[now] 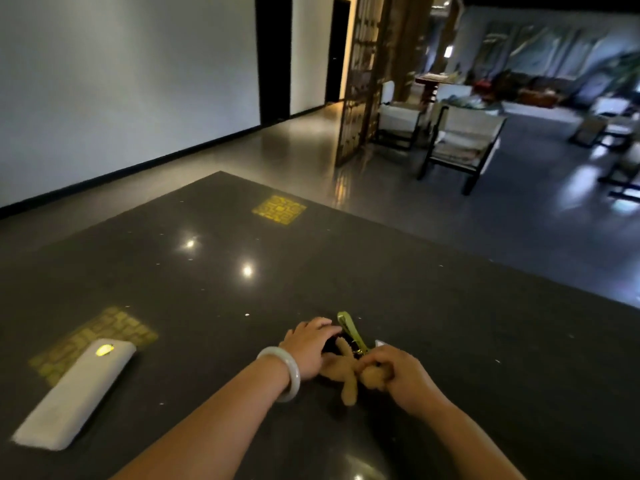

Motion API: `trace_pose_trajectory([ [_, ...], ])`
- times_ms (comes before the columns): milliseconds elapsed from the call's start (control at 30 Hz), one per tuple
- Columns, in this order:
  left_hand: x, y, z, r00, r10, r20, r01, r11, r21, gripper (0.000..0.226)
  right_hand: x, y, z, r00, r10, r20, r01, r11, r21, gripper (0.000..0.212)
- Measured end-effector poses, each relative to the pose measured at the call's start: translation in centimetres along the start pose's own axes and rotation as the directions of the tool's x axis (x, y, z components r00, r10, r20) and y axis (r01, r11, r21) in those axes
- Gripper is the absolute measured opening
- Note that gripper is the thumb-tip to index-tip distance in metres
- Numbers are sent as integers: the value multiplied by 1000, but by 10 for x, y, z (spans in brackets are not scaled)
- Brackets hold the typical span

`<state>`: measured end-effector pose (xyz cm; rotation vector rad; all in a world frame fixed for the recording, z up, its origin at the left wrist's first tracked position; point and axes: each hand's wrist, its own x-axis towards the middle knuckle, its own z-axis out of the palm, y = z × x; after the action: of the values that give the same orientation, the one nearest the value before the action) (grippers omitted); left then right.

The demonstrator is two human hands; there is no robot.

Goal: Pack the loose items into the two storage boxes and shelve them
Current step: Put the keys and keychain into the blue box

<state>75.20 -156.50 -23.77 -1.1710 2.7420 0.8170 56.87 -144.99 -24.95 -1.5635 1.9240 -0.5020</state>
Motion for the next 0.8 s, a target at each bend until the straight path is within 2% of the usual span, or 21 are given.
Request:
trace_pose_trajectory([
  [133,14,57,38,991,74,108,-72,997,-20,58,-46,44,-29,993,109,-50,-106,993,58,49],
  [233,20,90,63,986,101,135,-84,988,-128,63,-74,70,-39,970,206,-132,-175,962,211,47],
  [367,17,123,91,975,132,180,-109,985,-132,77,-100,97,-43,839,417,-350,-257,870,422,35],
  [433,12,138,103,976,130,174,-99,979,-176,79,-109,109,-46,784,526,-330,-332,804,493,41],
  [500,8,151,115,978,137,157,-100,970,-220,80,-118,119,-48,753,611,-243,-387,711,588,52],
  [600,4,170,129,983,135,127,-99,962,-254,83,-130,123,-51,749,656,-95,-404,565,719,46],
  [700,1,186,139,984,132,123,-89,949,-301,83,-138,129,-57,775,622,-106,-358,572,738,35],
  [800,-1,197,143,986,142,90,-102,929,-355,79,-149,132,-71,802,575,-165,-290,614,734,39],
])
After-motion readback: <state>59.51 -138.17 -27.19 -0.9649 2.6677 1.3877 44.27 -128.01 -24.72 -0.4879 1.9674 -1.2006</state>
